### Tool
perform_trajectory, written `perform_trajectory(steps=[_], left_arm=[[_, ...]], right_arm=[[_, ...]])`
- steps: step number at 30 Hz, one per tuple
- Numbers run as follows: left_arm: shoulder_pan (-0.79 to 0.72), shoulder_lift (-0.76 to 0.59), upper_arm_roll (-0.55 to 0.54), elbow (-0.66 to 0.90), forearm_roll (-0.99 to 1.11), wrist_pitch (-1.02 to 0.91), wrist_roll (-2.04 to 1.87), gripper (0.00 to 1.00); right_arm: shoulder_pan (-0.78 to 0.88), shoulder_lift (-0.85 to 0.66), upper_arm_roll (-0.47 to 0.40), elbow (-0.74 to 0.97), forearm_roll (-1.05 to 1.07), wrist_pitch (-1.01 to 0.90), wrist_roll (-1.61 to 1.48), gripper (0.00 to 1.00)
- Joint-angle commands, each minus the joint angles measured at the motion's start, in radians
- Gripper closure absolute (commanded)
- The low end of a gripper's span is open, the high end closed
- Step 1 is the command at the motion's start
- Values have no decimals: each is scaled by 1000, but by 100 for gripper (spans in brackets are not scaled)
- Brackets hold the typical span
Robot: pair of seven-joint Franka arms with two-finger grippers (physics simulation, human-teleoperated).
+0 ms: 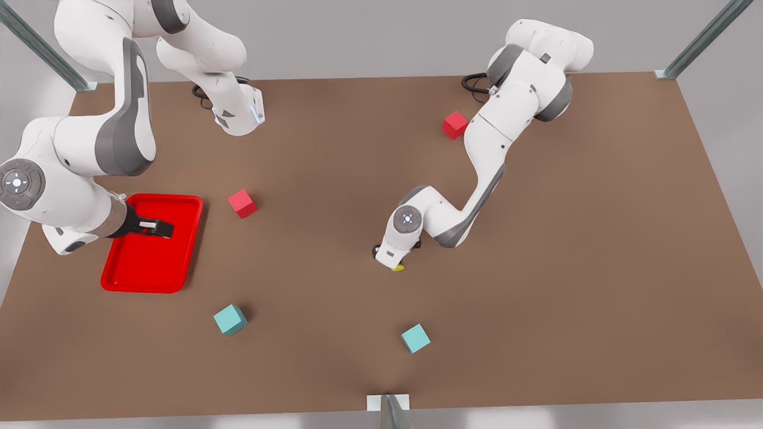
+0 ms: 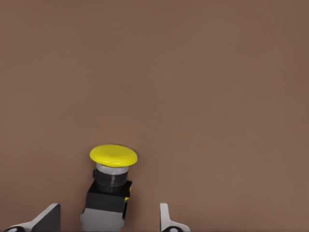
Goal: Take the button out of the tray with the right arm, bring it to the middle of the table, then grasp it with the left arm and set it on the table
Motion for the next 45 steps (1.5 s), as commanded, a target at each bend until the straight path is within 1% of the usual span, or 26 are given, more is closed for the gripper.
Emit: perform_trajectory(steps=[1,2,5,16,17,18,19,22,23,26,27,28,34,35,36,39,45], left_arm=[[1,4,0,2,1,19,105,0],[1,7,0,4,1,37,108,0],[2,11,1,22,2,45,287,0],[2,42,14,24,2,45,295,0],[2,42,15,24,2,45,303,9],[4,40,15,24,2,45,304,13],[4,40,15,24,1,45,304,14],[4,34,17,24,2,42,306,15],[4,33,18,25,2,39,306,18],[2,28,24,24,1,37,306,36],[1,28,24,24,1,37,306,41],[1,28,24,24,1,37,306,43],[-1,37,24,24,-2,37,304,44],[-1,37,24,24,-2,37,304,46],[-1,37,24,24,-2,37,304,50],[-1,37,24,24,-4,37,304,54],[1,31,24,25,-2,30,304,55]], right_arm=[[0,-1,0,1,3,-2,-107,0],[0,-1,0,0,3,-2,-107,0],[0,-1,0,0,3,-2,-107,0],[12,0,2,0,-3,-2,-107,0],[14,0,2,0,-3,-2,-108,0],[14,0,2,0,-3,-2,-107,0],[14,0,2,0,-3,-2,-107,0],[15,0,2,-2,-3,-2,-107,0],[15,2,2,-2,-3,-2,-108,0],[17,0,5,-5,-3,-2,-108,0],[18,2,5,-5,-3,-2,-107,0],[18,2,5,-5,-3,-2,-108,0],[58,19,8,-5,-11,-2,-107,0],[58,19,8,-3,-9,-2,-107,0],[58,19,6,-3,-11,-2,-107,0],[57,19,8,-3,-11,-2,-107,0],[57,19,6,-3,-11,-2,-107,0]])
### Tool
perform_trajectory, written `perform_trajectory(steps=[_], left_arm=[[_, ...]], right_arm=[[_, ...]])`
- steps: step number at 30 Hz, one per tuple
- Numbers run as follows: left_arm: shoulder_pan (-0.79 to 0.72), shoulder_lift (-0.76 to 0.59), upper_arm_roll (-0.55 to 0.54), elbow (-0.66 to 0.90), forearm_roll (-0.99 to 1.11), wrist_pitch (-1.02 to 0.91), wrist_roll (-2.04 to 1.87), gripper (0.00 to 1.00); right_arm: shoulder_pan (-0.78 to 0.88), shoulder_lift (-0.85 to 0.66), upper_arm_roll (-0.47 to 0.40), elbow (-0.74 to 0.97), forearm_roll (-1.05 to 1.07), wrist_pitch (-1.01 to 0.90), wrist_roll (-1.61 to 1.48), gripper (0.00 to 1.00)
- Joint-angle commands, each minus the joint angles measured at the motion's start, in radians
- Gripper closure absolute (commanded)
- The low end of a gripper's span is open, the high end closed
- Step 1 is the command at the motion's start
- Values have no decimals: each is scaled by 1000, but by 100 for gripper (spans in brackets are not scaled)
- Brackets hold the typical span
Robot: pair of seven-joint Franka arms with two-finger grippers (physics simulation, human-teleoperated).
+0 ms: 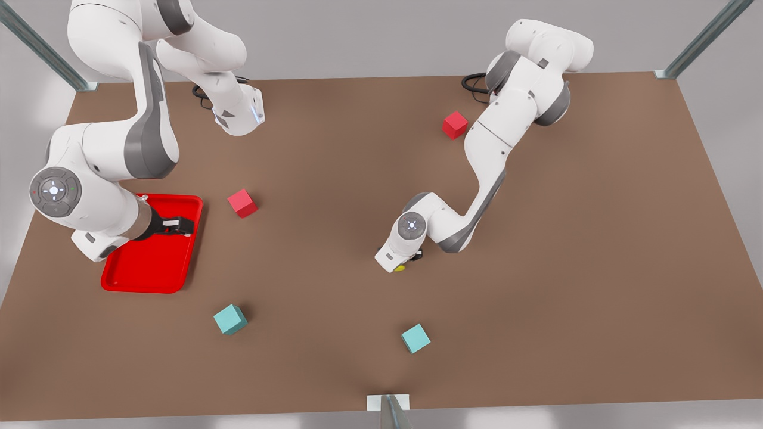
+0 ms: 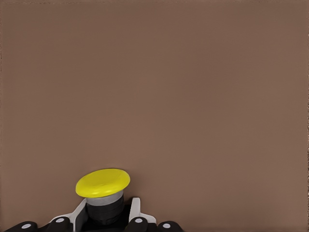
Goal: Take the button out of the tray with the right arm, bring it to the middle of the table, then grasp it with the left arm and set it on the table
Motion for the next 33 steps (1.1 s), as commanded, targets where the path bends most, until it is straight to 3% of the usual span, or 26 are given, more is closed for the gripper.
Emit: perform_trajectory(steps=[1,5,9,12,14,16,22,33], left_arm=[[1,-6,0,1,-4,-4,35,55],[3,-33,1,1,-4,-37,35,55],[-20,-69,53,88,2,-348,8,55],[-255,-89,366,159,1,-524,-442,55],[-362,-89,514,161,2,-554,-876,55],[-433,-86,590,161,79,-590,-1273,55],[-444,-58,589,150,412,-767,-2083,54],[-467,68,586,41,550,-847,-2240,54]], right_arm=[[1,-1,0,-1,0,0,-9,0],[8,2,0,-6,0,-3,-9,0],[92,39,0,-1,-3,-3,-6,0],[58,37,-5,6,11,-5,-10,0],[46,37,-6,8,8,-17,-10,0],[32,37,-6,8,9,-17,-10,0],[24,37,-6,10,8,-17,-12,0],[26,37,-6,10,2,-17,-10,0]])
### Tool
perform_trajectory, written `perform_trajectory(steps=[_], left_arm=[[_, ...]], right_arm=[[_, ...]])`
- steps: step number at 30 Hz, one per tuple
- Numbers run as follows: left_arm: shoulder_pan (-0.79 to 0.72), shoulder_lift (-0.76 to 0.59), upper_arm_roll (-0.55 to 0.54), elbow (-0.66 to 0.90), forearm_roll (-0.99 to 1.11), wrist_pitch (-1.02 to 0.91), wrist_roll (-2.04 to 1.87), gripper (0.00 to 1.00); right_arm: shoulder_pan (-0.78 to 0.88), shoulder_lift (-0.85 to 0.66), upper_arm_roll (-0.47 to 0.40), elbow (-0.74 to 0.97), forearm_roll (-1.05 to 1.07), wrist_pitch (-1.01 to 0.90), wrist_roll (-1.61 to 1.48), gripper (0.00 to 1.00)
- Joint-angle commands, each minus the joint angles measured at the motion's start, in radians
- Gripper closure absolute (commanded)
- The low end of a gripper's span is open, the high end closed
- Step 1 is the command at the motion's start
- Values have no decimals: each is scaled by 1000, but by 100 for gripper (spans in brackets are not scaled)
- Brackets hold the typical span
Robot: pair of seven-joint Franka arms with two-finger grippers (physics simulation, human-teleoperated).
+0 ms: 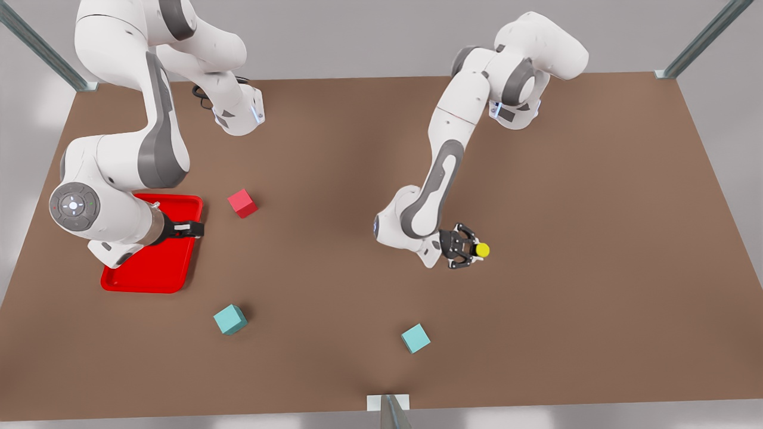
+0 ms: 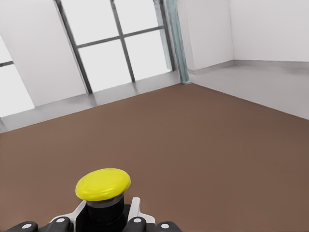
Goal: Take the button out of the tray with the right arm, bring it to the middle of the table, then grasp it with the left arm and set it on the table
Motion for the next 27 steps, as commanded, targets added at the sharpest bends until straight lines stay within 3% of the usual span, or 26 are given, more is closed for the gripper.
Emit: perform_trajectory(steps=[1,8,10,17,18,19,27], left_arm=[[2,19,1,-6,55,-33,-839,54],[14,61,1,-70,131,102,-840,54],[28,76,1,-81,157,124,-842,54],[35,96,1,-81,181,134,-840,53],[35,96,1,-81,181,134,-839,40],[43,97,1,-81,195,134,-837,2],[43,104,1,-81,200,134,-837,0]], right_arm=[[4,-1,0,1,-3,-1,0,0],[42,0,6,-4,-5,-1,3,0],[116,14,6,-6,-123,-2,3,0],[56,13,3,1,-29,-2,1,0],[56,14,5,-1,-29,-2,1,0],[56,13,5,1,-29,-2,0,0],[54,14,3,1,-31,-2,0,0]])
